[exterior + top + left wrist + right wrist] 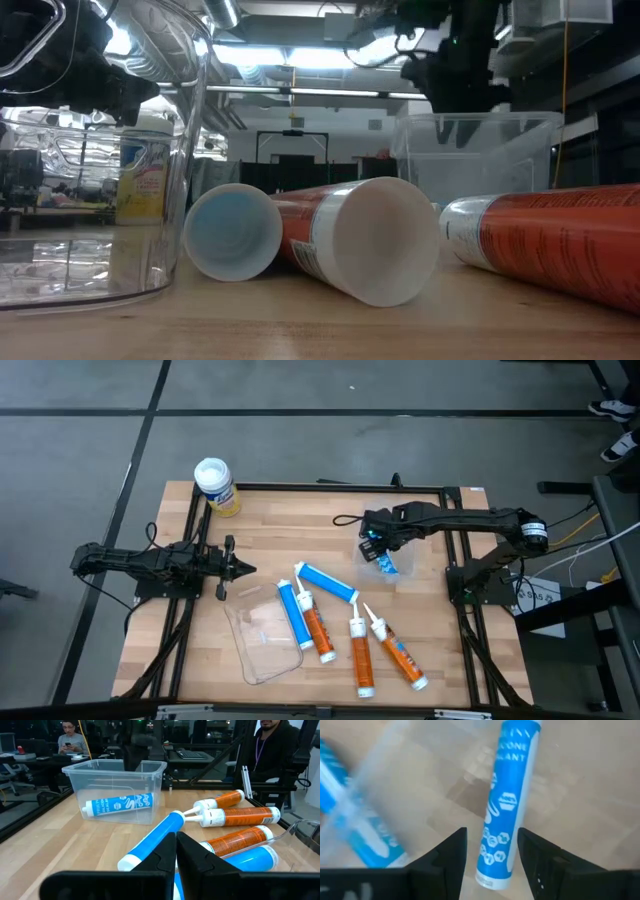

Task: Pick & place silicon tubes, Sealant and Lysol wipes
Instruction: Move the white bin to the top center of the table

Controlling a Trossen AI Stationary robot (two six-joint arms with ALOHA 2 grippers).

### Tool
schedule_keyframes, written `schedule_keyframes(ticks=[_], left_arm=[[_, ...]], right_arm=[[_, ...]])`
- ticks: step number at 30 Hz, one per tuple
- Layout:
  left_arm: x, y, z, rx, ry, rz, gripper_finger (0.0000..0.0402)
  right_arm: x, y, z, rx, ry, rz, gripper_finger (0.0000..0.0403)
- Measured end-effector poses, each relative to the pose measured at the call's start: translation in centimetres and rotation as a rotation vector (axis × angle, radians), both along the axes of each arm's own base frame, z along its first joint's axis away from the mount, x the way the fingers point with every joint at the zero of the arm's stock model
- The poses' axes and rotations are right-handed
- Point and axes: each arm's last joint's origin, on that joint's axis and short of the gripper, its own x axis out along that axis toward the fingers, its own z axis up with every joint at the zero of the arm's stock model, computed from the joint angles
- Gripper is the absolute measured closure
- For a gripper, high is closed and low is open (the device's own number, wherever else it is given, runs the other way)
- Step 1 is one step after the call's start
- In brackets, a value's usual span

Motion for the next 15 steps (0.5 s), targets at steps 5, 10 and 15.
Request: schedule_keyframes(ticks=[5, 10, 15], left_arm=[[0.0, 0.0, 0.0, 0.000, 0.000, 0.000, 0.0389], [0.0, 0.0, 0.0, 0.000, 0.000, 0.000, 0.0393], [0.0, 0.0, 0.0, 0.000, 0.000, 0.000, 0.0390]], right_arm=[[0.6, 0.7, 1.9, -0.020, -0.060, 0.068, 0.0276], [0.8, 1.8, 3.4, -0.048, -0.132, 0.169, 0.0336], [1.3, 2.9, 4.3, -0.051, -0.230, 0.292, 0.0393]])
